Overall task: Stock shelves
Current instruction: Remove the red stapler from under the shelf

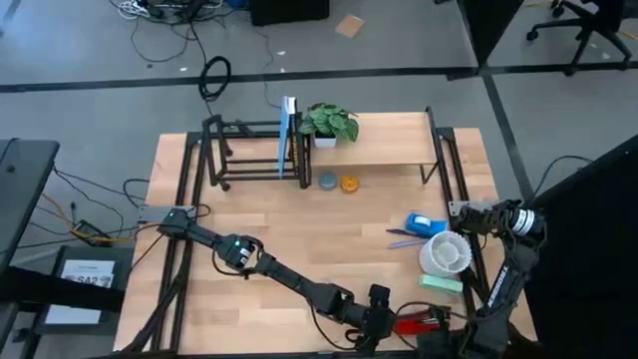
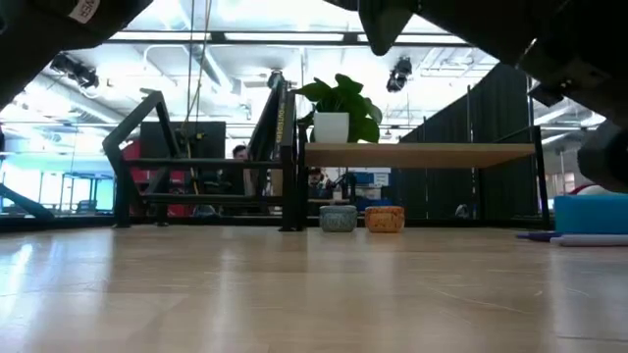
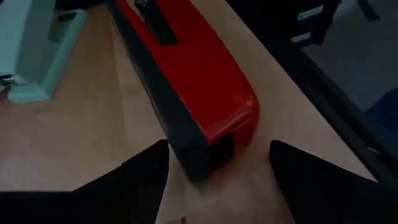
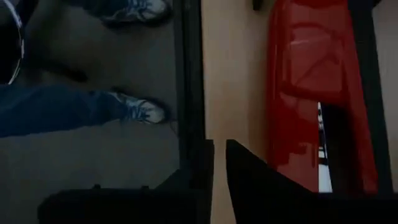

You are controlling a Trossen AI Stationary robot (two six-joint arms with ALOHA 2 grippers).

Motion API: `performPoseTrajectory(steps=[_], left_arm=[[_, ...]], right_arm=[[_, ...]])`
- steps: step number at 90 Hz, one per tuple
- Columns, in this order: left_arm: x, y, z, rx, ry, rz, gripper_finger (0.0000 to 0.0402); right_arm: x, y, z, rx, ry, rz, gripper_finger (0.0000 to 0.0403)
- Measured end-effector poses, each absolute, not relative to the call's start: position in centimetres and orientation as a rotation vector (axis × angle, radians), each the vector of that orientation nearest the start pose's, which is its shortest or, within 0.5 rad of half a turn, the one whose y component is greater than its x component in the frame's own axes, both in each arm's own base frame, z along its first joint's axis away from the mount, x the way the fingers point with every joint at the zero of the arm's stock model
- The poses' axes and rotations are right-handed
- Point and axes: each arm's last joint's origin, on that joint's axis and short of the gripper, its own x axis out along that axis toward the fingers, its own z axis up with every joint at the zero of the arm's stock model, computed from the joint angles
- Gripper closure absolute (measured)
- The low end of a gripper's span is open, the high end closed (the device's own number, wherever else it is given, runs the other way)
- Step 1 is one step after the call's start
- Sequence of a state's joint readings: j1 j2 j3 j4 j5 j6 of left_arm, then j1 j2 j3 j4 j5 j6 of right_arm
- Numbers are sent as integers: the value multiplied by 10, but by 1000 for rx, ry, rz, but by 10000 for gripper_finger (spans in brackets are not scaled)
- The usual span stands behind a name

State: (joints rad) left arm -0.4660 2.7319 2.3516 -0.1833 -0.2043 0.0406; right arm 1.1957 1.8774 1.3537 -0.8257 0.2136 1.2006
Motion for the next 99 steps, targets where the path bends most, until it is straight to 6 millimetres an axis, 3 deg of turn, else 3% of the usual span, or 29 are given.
performPoseTrajectory(steps=[25, 39, 57, 82, 88, 99], left_arm=[[533, -261, 123, 222, 521, -265, 145], [533, -261, 122, 221, 524, -265, 145], [533, -261, 122, 202, 523, -260, 145], [532, -265, 124, 202, 514, -249, 154], [530, -266, 129, 221, 521, -245, 160], [517, -271, 155, 321, 563, -211, 170]], right_arm=[[138, 328, 187, 27, 1315, 56, 174], [141, 322, 173, -17, 1360, -53, 136], [148, 321, 161, -20, 1380, -106, 171], [157, 318, 157, -22, 1396, -129, 300], [158, 319, 157, -4, 1394, -121, 326], [157, 317, 167, 28, 1400, -98, 334]])
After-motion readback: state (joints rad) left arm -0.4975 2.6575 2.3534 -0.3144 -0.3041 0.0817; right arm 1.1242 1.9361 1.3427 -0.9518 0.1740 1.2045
